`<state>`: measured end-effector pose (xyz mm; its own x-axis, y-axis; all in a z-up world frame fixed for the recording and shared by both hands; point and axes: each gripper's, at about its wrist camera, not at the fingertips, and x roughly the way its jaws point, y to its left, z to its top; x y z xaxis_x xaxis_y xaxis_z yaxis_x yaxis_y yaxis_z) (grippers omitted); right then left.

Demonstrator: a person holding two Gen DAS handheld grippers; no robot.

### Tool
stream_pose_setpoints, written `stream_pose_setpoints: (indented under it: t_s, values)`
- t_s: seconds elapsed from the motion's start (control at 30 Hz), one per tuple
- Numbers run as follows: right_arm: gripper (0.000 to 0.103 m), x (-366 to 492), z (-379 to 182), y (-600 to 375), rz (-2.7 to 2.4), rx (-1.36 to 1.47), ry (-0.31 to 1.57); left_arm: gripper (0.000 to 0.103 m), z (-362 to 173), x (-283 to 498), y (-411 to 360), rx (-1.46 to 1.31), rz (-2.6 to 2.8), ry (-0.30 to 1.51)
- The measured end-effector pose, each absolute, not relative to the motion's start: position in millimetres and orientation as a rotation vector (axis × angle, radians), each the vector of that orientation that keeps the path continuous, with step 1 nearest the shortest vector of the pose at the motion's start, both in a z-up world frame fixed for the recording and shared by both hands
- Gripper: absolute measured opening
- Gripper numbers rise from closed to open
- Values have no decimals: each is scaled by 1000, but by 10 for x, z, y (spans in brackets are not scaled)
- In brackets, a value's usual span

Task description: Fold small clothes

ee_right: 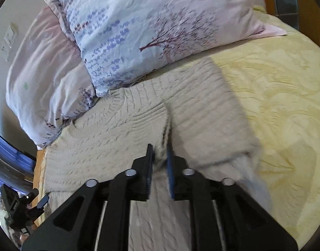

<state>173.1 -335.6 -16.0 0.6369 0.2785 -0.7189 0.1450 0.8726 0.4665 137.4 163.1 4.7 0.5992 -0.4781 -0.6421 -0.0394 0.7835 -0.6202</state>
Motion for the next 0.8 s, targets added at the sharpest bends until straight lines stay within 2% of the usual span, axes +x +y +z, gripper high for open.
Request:
stream_pose_setpoints:
  t_s: [0.03, 0.2, 0.33, 0.73, 0.8]
  values:
    - [26, 1651, -134, -3420, 81, 523, 878, 71, 69, 1306, 1657, -617, -279, 900]
    - [35, 1195, -82, -3790, 114, 549, 868, 71, 108, 895, 1887, -532, -265, 884]
    - [51, 873, -150, -4027, 120, 561, 890, 71, 48, 631, 2001, -514, -276, 899]
    - [51, 334, -395, -4097, 279, 654, 945, 70, -42, 179, 1798, -473, -380, 919]
    - [50, 269, -441, -4035, 361, 693, 955, 64, -62, 109, 1748, -497, -427, 929]
